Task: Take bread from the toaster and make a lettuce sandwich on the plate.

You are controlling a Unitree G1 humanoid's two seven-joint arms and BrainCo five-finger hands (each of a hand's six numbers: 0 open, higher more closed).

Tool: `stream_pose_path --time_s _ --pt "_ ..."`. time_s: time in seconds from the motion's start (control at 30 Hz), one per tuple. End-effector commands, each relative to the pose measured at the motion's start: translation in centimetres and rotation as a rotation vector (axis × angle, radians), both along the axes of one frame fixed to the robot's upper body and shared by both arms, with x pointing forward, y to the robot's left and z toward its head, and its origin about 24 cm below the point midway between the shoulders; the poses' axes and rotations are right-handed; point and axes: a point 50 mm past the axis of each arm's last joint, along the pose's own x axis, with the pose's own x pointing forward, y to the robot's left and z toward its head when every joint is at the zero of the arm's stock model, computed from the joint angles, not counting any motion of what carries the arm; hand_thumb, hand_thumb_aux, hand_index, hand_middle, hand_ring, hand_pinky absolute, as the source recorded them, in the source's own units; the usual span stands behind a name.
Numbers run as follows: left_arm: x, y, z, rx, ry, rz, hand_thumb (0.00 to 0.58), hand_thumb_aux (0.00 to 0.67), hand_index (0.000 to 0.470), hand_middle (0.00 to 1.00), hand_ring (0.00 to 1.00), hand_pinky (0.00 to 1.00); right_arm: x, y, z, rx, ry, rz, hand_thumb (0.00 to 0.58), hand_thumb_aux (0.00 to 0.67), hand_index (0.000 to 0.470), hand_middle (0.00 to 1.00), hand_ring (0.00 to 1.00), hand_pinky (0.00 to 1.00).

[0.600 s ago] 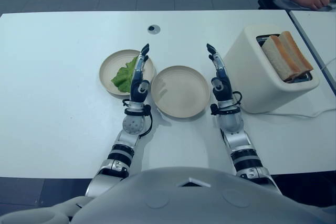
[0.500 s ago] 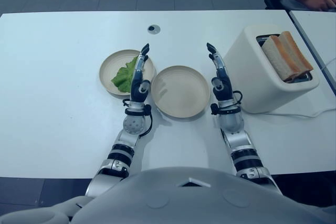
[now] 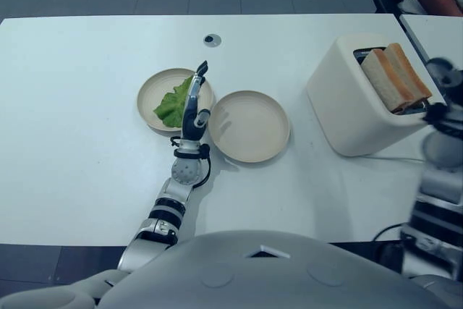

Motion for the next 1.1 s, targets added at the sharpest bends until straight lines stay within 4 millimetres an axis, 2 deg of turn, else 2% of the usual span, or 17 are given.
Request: stream_pose_path --time_s 0.03,0.13,0.23,0.3,0.47,0.5,0.53,0.57,0.6,0.67,0.73,0.8,0.83,0.87,0.9,1.03,1.1 --pt "-0.5 -0.3 -0.6 0.012 0.023 -0.031 0.0 0.0 0.0 0.0 0.0 0.0 -1.4 -3.3 -4.7 0.048 0.298 -0.193 0.0 0.0 0.0 0.0 0.0 0.0" --pt "-0.6 -0.4 -0.5 0.019 0.012 -0.053 0.0 0.0 0.0 0.0 0.0 0.0 -1.2 -3.3 -7.6 0.074 0.444 -0.201 0.0 0.0 0.0 0.0 0.0 0.0" --pt "-0.6 -0.3 -0.4 0.023 0.003 -0.059 0.0 0.0 0.0 0.0 0.0 0.0 -1.0 -3.5 -9.1 0.064 0.524 -0.216 0.0 0.0 0.0 0.0 0.0 0.0" --pt "-0.6 -0.1 -0.3 0.022 0.001 -0.055 0.0 0.0 0.0 0.0 0.0 0.0 -0.6 -3.2 -9.5 0.038 0.552 -0.207 0.0 0.0 0.0 0.0 0.0 0.0" --pt "-0.5 0.1 -0.3 0.023 -0.002 -0.049 0.0 0.0 0.0 0.0 0.0 0.0 1.0 -1.7 -8.7 -0.045 0.539 -0.153 0.0 0.0 0.0 0.0 0.0 0.0" --pt "-0.5 0.1 -0.3 0.023 -0.002 -0.052 0.0 0.0 0.0 0.0 0.0 0.0 1.1 -1.6 -8.6 -0.053 0.538 -0.148 0.062 0.037 0.026 0.0 0.0 0.0" --pt "-0.5 0.1 -0.3 0.024 -0.003 -0.054 0.0 0.0 0.0 0.0 0.0 0.0 1.2 -1.4 -8.5 -0.063 0.534 -0.142 0.156 0.097 0.068 0.01 0.01 0.01" --pt "-0.5 0.1 -0.3 0.025 -0.004 -0.057 0.0 0.0 0.0 0.0 0.0 0.0 1.2 -1.2 -8.3 -0.072 0.527 -0.132 0.519 0.452 0.317 0.25 0.25 0.25" --pt "-0.5 0.0 -0.3 0.025 -0.004 -0.061 0.0 0.0 0.0 0.0 0.0 0.0 1.2 -0.9 -8.0 -0.08 0.517 -0.12 0.568 0.575 0.404 0.49 0.49 0.49" --pt "-0.5 0.0 -0.3 0.024 -0.005 -0.068 0.0 0.0 0.0 0.0 0.0 0.0 1.0 -0.4 -7.4 -0.092 0.504 -0.101 0.566 0.568 0.398 0.5 0.5 0.5" --pt "-0.6 -0.1 -0.3 0.024 -0.006 -0.073 0.0 0.0 0.0 0.0 0.0 0.0 1.0 -0.2 -7.3 -0.107 0.512 -0.092 0.579 0.649 0.455 0.5 0.5 0.5" --pt "-0.7 -0.2 -0.2 0.023 -0.009 -0.077 0.0 0.0 0.0 0.0 0.0 0.0 1.0 -0.1 -7.4 -0.112 0.527 -0.086 0.58 0.67 0.47 0.49 0.49 0.49" --pt "-0.7 -0.3 -0.2 0.022 -0.011 -0.081 0.0 0.0 0.0 0.0 0.0 0.0 1.0 -0.1 -7.3 -0.113 0.525 -0.083 0.58 0.67 0.47 0.56 0.56 0.56" --pt "-0.8 -0.4 -0.1 0.022 -0.013 -0.084 0.0 0.0 0.0 0.0 0.0 0.0 1.1 0.0 -7.1 -0.112 0.501 -0.081 0.58 0.67 0.47 0.89 0.89 0.89" --pt "-0.8 -0.4 -0.1 0.022 -0.014 -0.086 0.0 0.0 0.0 0.0 0.0 0.0 1.2 0.1 -6.7 -0.111 0.468 -0.08 0.58 0.67 0.47 1.0 1.0 1.0" --pt "-0.8 -0.4 -0.1 0.019 -0.017 -0.083 0.0 0.0 0.0 0.0 0.0 0.0 1.0 0.8 -3.3 -0.108 0.152 -0.087 0.58 0.67 0.47 1.0 1.0 1.0" --pt "-0.8 -0.3 -0.1 0.015 -0.023 -0.069 0.0 0.0 0.0 0.0 0.0 0.0 0.2 2.4 -1.1 -0.128 -0.088 -0.043 0.58 0.67 0.47 1.0 1.0 1.0"
